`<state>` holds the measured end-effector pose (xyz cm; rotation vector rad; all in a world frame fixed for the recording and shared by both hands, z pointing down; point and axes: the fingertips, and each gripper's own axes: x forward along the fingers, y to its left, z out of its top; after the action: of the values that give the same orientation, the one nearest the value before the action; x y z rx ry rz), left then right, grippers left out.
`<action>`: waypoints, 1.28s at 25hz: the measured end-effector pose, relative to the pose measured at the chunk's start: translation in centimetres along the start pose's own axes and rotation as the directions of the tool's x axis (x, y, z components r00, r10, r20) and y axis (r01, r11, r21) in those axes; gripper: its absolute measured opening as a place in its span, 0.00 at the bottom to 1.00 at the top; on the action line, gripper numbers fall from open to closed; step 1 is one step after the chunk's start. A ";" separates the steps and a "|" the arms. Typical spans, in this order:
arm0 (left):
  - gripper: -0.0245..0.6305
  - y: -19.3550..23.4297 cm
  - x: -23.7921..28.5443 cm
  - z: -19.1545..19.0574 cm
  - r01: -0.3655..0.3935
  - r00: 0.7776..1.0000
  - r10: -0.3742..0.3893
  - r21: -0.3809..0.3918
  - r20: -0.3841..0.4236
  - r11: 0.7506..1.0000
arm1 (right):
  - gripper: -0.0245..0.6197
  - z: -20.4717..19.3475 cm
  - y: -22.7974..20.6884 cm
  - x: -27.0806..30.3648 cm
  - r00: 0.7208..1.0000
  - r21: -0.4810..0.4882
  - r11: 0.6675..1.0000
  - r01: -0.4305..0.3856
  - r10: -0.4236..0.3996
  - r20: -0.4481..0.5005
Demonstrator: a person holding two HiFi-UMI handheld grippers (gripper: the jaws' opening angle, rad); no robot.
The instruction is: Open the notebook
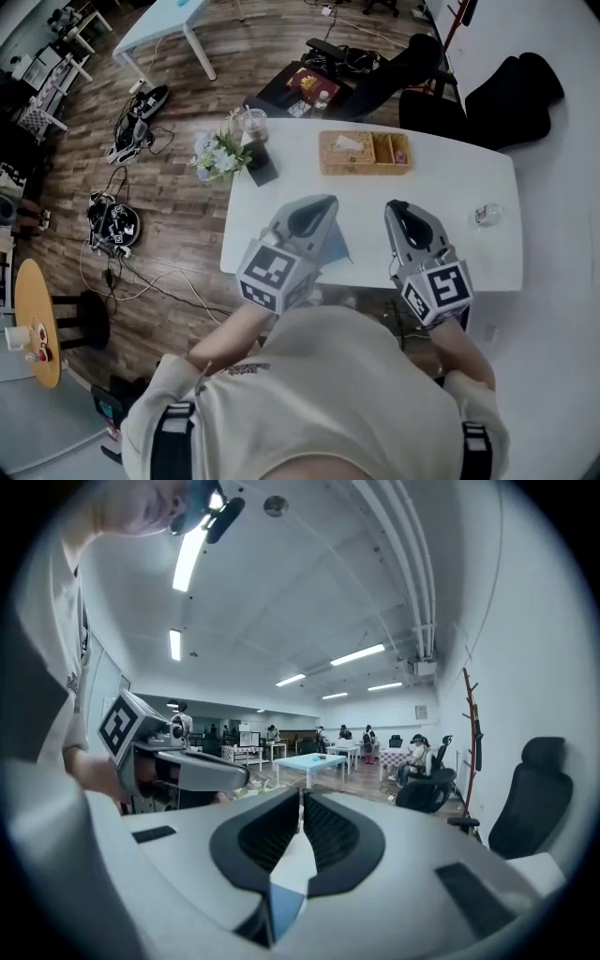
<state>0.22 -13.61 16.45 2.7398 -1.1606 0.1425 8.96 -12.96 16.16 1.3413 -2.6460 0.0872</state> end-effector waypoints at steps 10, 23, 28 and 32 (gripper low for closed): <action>0.04 -1.3 -0.6 2.4 -0.071 0.987 0.066 0.030 0.147 0.997 | 0.06 1.7 -1.2 -2.8 0.992 -0.057 0.995 0.078 -0.072 0.100; 0.04 -2.7 0.5 2.8 -0.078 0.988 0.067 0.074 0.141 0.994 | 0.04 2.7 -2.5 -4.3 0.987 -0.060 0.994 0.091 -0.082 0.141; 0.04 -3.1 0.7 2.5 -0.065 0.991 0.058 0.056 0.124 0.996 | 0.04 2.6 -2.5 -4.2 0.989 -0.060 0.995 0.076 -0.068 0.128; 0.04 -3.1 0.8 2.1 -0.067 0.992 0.060 0.057 0.113 0.996 | 0.04 2.5 -2.4 -3.9 0.991 -0.061 0.996 0.063 -0.055 0.126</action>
<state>3.04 -12.46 14.14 2.7965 -1.2938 0.0337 12.88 -11.61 12.98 1.4465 -2.6811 -0.0919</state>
